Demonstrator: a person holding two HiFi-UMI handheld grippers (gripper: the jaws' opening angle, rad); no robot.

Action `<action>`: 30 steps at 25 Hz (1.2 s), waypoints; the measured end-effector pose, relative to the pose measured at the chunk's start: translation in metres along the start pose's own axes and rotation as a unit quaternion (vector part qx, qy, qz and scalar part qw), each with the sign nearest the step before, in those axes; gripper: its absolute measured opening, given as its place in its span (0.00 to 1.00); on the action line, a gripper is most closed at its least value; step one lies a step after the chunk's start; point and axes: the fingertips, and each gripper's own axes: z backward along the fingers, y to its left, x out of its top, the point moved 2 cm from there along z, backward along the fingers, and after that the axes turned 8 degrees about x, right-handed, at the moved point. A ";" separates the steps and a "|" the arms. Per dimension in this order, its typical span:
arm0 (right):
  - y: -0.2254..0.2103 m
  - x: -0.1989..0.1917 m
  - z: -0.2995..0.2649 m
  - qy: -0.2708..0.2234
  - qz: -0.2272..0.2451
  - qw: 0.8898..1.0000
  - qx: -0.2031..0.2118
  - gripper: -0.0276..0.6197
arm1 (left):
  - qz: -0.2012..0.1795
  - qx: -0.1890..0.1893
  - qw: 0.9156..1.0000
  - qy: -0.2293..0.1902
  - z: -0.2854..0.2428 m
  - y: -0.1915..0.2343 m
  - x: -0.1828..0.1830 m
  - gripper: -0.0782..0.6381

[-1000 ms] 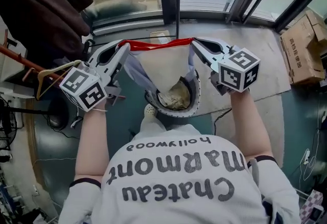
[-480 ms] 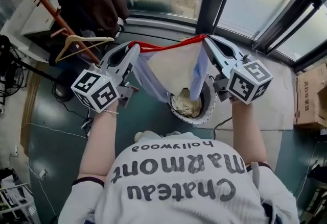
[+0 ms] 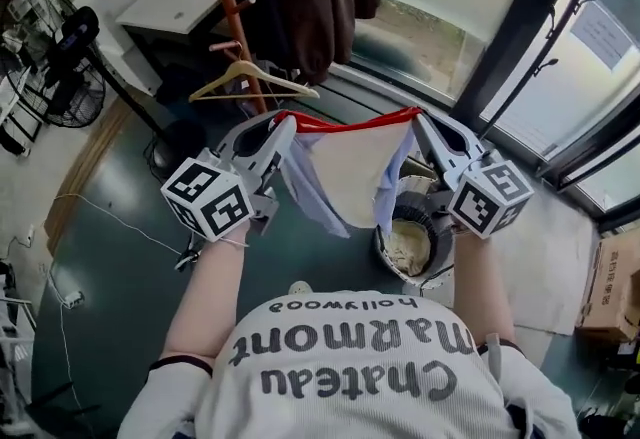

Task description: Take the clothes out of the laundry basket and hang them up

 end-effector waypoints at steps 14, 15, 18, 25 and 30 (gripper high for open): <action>0.094 -0.006 -0.161 0.007 -0.007 0.998 0.062 0.09 | -0.002 0.076 0.996 -0.051 0.109 0.130 0.054 0.13; 0.097 -0.007 -0.171 0.010 -0.008 0.998 0.068 0.09 | 0.003 0.083 0.995 -0.051 0.112 0.139 0.054 0.13; 0.101 -0.011 -0.198 0.022 -0.003 0.996 0.086 0.09 | 0.016 0.104 0.993 -0.052 0.119 0.164 0.052 0.13; 0.092 -0.010 -0.234 0.014 -0.001 0.992 0.125 0.09 | 0.018 0.138 0.989 -0.058 0.114 0.188 0.054 0.13; 0.055 0.017 -0.273 0.004 0.018 0.987 0.162 0.09 | 0.013 0.162 0.984 -0.077 0.077 0.210 0.075 0.13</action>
